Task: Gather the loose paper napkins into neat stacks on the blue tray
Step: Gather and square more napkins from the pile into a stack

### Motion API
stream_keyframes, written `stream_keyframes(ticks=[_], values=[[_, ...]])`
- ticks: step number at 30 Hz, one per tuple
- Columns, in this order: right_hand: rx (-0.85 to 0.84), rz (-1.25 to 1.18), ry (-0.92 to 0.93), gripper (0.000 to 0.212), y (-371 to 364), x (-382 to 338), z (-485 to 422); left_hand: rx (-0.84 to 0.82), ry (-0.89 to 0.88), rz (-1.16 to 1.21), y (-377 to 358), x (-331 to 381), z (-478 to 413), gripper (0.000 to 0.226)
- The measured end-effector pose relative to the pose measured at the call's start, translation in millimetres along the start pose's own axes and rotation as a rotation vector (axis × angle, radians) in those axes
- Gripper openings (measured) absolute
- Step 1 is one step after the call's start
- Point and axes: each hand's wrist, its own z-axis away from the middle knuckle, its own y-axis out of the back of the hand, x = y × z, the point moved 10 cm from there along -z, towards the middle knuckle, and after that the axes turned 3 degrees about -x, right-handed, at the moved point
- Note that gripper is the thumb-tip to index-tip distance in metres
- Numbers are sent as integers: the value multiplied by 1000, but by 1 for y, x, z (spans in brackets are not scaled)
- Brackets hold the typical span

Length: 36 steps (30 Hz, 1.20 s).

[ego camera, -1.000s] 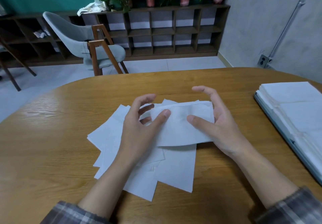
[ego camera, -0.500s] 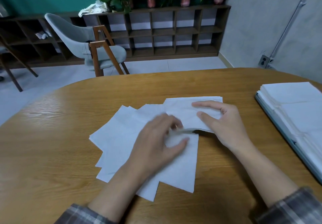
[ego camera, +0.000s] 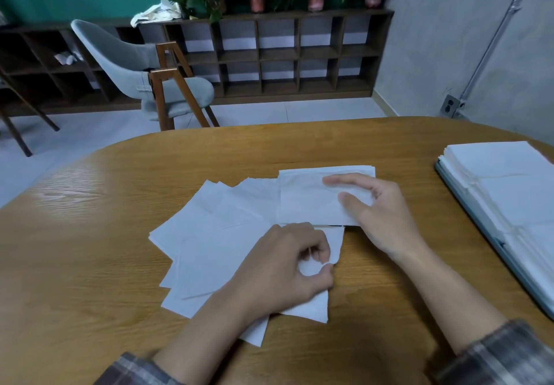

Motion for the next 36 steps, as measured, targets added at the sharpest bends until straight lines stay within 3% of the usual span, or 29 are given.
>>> stream_keyframes(ticks=[3,6,9,10,11,14,17,21,33,36], values=[[-31,-55,-22,41,0,0,0,-7,86,336,13,-3,2,11],[-75,-208,-32,21,-2,0,-1,30,151,625,24,-13,0,8],[-234,-493,-115,72,-17,6,5,135,243,752,34,-32,0,7],[-266,-509,-111,78,-21,4,6,163,272,762,36,-37,1,7],[-276,-482,-90,72,-23,1,8,188,298,762,37,-41,3,8],[-187,-307,-79,25,-21,-4,9,251,354,744,42,-49,5,20],[-113,-277,-114,14,-17,1,9,299,374,719,47,-52,6,46],[-142,-336,-113,19,-19,-5,10,389,309,573,60,-48,7,22],[-221,-249,1,50,-31,-24,15,503,205,486,72,-47,9,32],[-174,-185,51,58,-27,-27,14,540,202,449,73,-50,10,35]])
